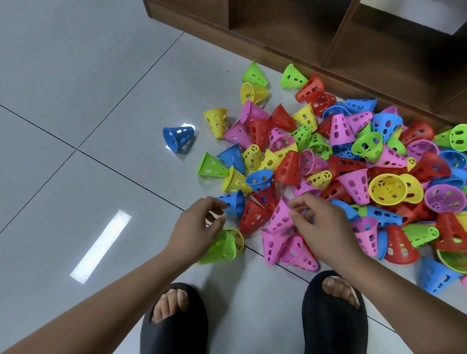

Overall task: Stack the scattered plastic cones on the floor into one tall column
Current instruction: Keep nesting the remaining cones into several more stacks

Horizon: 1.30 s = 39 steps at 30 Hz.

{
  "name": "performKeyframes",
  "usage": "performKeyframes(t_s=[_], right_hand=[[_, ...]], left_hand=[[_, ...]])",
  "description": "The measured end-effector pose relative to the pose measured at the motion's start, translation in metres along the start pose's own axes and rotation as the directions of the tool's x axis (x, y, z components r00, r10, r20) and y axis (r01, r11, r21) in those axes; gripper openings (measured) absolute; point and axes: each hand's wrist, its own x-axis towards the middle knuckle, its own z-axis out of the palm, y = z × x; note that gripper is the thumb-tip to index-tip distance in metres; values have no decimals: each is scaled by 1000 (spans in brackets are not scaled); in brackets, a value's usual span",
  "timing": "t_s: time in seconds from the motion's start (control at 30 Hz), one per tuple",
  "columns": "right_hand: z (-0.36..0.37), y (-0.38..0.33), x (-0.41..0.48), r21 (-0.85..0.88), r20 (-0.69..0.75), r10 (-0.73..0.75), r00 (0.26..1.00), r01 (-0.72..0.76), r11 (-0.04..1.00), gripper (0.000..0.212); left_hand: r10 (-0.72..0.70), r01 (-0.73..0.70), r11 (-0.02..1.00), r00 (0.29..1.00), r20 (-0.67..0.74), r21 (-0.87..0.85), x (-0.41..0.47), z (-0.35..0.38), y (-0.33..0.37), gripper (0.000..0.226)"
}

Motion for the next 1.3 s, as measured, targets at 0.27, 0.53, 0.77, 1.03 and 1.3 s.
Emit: performKeyframes(t_s=[0.27,0.53,0.77,1.03,1.3], right_hand=[[8,-3,0,284,108,100,989,-127,950,17],[29,-1,-8,490,350,167,922,-332,806,14],[57,-17,-7,487,412,185,892,-387,783,12],[60,-12,-1,355,460,314,830,-497,792,17],[37,10,-2,-178,216,22,976,18,984,17]], left_hand=[[-188,180,981,972,143,67,-12,0,-9,40],[-182,154,983,898,400,102,-55,-18,-56,85],[-142,-33,945,854,500,325,-55,-22,-70,95],[-113,30,971,934,340,239,-57,-22,-56,66],[26,-58,977,987,157,207,-55,-26,-12,81]])
